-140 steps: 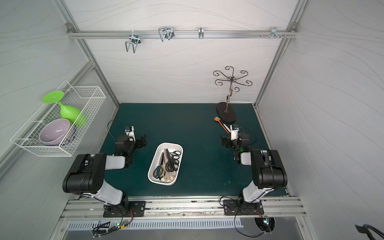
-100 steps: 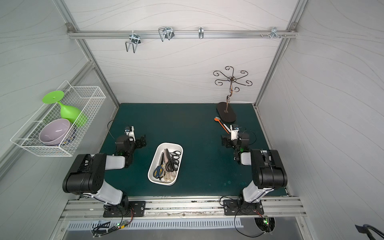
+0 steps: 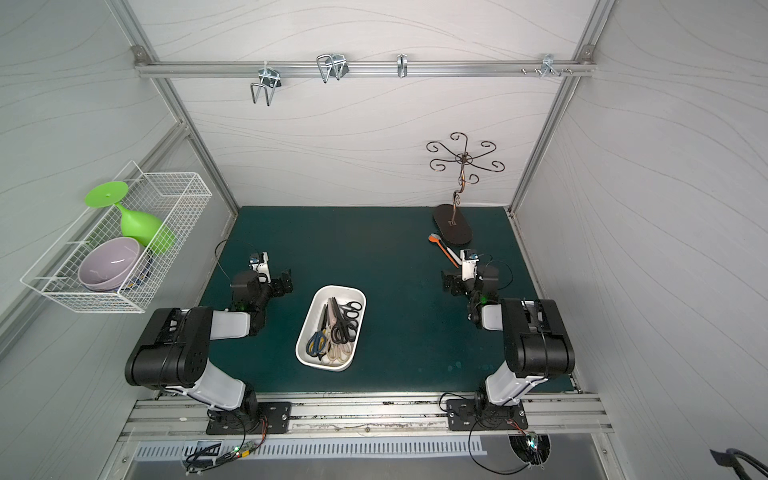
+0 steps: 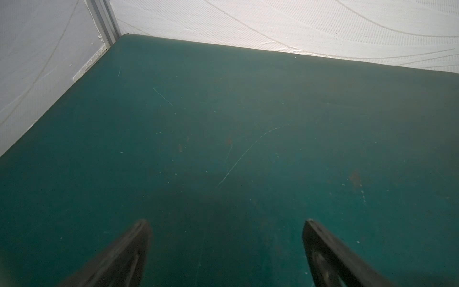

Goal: Take the scissors out of the storage box
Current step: Pick up the scissors from the storage box.

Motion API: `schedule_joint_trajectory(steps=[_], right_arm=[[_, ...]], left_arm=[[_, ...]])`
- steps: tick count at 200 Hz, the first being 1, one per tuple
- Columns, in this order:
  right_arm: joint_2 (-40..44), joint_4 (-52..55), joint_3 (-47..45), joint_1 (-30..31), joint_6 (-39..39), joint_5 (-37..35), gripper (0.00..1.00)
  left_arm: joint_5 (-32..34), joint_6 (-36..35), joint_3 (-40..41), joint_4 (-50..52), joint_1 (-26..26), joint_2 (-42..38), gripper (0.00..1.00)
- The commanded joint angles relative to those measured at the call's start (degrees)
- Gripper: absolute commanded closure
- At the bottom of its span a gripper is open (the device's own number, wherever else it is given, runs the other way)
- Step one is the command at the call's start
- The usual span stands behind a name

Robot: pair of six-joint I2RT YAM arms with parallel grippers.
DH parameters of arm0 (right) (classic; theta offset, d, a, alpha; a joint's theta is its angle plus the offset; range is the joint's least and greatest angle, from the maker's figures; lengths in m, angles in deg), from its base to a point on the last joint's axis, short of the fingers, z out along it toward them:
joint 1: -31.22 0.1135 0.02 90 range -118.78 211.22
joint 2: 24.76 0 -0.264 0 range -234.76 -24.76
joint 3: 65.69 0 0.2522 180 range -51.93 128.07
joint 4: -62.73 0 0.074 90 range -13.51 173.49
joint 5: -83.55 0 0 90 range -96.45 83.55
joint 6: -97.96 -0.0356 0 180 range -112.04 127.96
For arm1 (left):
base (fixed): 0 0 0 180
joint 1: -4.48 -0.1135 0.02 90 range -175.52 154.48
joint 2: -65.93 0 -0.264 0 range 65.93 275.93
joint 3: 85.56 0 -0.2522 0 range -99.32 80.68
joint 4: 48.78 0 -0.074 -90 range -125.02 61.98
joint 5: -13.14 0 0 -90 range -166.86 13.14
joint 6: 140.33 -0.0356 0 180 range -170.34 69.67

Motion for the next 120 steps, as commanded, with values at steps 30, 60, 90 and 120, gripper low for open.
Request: schedule_joint_trajectory(steps=[30,60,90,120], right_arm=[[5.70,10.94,3.54,-1.19,-3.88,-4.39,0.01],[7.06,28.56,14.45,2.47,-3.41,-11.15,0.04],[8.09,43.02,24.70,8.13,-7.18,-14.27,0.05],[8.84,58.38,34.20,17.09,-13.64,-16.71,0.09]], left_arm=[[3.68,1.37,-8.95,17.76,0.21,-6.06,0.00],[7.04,1.58,-13.20,26.42,2.19,-9.62,0.00],[10.87,4.08,-17.90,36.28,4.41,-13.61,0.00],[9.33,15.81,-22.37,49.60,6.05,-16.31,0.02]])
